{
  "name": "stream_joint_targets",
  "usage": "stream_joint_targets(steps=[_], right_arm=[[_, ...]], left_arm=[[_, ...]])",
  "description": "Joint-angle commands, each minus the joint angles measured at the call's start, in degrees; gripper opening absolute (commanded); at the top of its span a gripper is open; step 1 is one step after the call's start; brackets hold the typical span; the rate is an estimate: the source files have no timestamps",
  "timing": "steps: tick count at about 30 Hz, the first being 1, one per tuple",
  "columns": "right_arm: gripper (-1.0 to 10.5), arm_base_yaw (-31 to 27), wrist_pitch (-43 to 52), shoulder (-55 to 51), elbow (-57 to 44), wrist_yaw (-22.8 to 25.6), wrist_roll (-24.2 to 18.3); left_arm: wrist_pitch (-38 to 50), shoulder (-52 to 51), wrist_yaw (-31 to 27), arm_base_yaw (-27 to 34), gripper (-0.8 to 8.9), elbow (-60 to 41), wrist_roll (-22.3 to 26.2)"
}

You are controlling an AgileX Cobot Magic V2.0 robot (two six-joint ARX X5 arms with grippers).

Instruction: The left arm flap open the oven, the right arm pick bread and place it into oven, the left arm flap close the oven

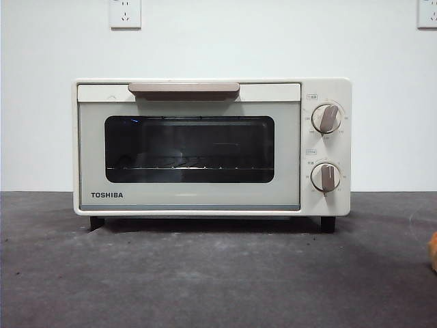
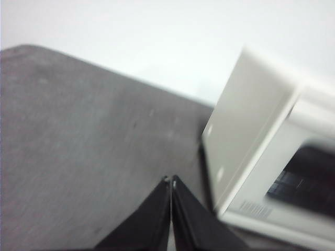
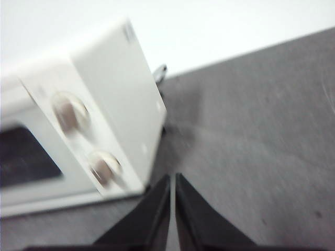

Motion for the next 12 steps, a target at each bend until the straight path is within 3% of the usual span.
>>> stream_joint_targets(steps=[1, 7, 12], right_arm=[[0.1, -0.02, -0.83, 0.66, 4.37, -0.15, 4.68], [0.1, -0.02, -10.45, 5.73, 16.15, -1.53, 5.22], [0.1, -0.02, -20.68, 11.23, 26.75, -5.18, 1.79]], left_arm=[[0.55, 1.97, -0.28, 0.04, 0.11, 4.00, -7.21], [-4.83, 11.13, 0.59, 0.04, 0.11, 14.56, -7.67], [-6.45, 20.72, 5.99, -0.79, 0.11, 24.72, -6.25]])
